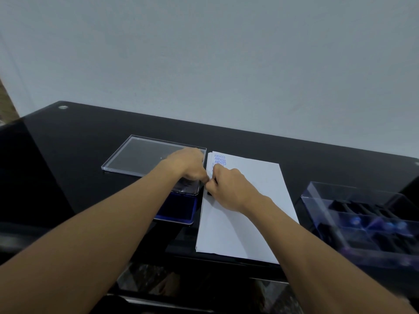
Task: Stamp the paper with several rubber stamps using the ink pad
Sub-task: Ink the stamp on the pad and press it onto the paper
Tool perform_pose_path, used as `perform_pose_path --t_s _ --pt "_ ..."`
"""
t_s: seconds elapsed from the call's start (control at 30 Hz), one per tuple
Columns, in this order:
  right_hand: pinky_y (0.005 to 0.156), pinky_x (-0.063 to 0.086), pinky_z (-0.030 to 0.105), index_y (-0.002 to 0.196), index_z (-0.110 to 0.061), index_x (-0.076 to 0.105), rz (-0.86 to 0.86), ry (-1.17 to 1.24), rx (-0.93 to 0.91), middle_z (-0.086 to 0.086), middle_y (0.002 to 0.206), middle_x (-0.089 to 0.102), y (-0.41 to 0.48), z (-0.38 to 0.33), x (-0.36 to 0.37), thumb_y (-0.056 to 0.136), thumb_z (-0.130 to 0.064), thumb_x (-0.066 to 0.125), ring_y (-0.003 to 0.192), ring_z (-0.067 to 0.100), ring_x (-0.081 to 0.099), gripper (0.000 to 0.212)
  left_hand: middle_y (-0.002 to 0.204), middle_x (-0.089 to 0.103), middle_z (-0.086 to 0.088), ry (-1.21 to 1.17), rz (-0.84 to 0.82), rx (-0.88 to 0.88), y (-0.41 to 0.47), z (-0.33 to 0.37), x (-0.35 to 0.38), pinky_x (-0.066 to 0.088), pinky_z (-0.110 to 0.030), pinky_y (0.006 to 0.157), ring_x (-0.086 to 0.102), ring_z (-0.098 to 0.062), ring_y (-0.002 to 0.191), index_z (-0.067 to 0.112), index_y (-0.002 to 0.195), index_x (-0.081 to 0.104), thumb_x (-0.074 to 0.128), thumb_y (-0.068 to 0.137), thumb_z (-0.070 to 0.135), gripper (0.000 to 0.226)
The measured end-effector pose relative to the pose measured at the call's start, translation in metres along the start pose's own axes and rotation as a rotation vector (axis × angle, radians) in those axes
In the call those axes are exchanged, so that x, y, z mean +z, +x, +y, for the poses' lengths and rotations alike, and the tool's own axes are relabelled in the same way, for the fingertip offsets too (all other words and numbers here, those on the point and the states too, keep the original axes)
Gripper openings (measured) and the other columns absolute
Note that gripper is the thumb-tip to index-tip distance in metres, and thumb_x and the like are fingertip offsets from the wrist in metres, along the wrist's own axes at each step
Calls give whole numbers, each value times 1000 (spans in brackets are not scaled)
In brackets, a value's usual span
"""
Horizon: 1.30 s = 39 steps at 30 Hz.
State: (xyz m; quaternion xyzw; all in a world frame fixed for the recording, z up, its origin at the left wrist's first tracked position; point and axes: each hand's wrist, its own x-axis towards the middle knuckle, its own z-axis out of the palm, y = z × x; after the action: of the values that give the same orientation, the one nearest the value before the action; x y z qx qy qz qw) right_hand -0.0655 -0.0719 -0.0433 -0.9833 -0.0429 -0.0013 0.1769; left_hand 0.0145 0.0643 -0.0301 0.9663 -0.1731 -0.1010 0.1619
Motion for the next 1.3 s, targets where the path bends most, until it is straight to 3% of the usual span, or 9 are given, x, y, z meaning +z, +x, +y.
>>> perform_pose_path --t_s 0.2,0.4,0.57,1.0,1.17,1.3 --pt "54 32 34 73 -18 32 -22 1 20 5 75 48 4 -2 -4 96 -31 47 64 22 41 30 86 69 -2 -4 2 8 -1 0 0 54 -35 74 65 -22 83 19 77 64 74 75 30 14" --pt "53 30 34 74 -18 31 5 -19 11 5 74 48 3 -1 -1 96 -32 46 65 24 43 30 91 68 0 -7 10 10 -2 0 0 51 -32 70 64 -20 86 20 87 67 74 77 33 17" --pt "55 31 34 83 -15 36 49 -39 -6 7 78 52 -2 1 4 98 -35 44 69 28 46 27 93 68 1 2 13 -1 -2 1 0 55 -35 77 64 -20 87 21 91 68 77 72 35 25" --pt "55 31 34 85 -14 38 59 -36 -8 7 77 52 1 2 5 98 -35 44 68 28 46 25 98 69 -1 -38 -3 3 -6 2 -1 55 -37 80 65 -21 92 18 98 70 76 76 30 25" --pt "56 31 34 85 -15 36 63 -44 0 8 80 52 1 1 5 98 -33 43 71 29 47 23 88 67 -2 -52 30 -9 -6 1 0 52 -35 77 62 -22 83 15 82 61 70 81 33 20" --pt "53 30 34 80 -16 33 62 -28 7 8 76 51 -1 1 6 95 -27 44 68 28 45 23 120 68 -3 -69 81 -40 -12 1 -3 51 -44 97 63 -24 108 26 98 59 64 85 40 19"
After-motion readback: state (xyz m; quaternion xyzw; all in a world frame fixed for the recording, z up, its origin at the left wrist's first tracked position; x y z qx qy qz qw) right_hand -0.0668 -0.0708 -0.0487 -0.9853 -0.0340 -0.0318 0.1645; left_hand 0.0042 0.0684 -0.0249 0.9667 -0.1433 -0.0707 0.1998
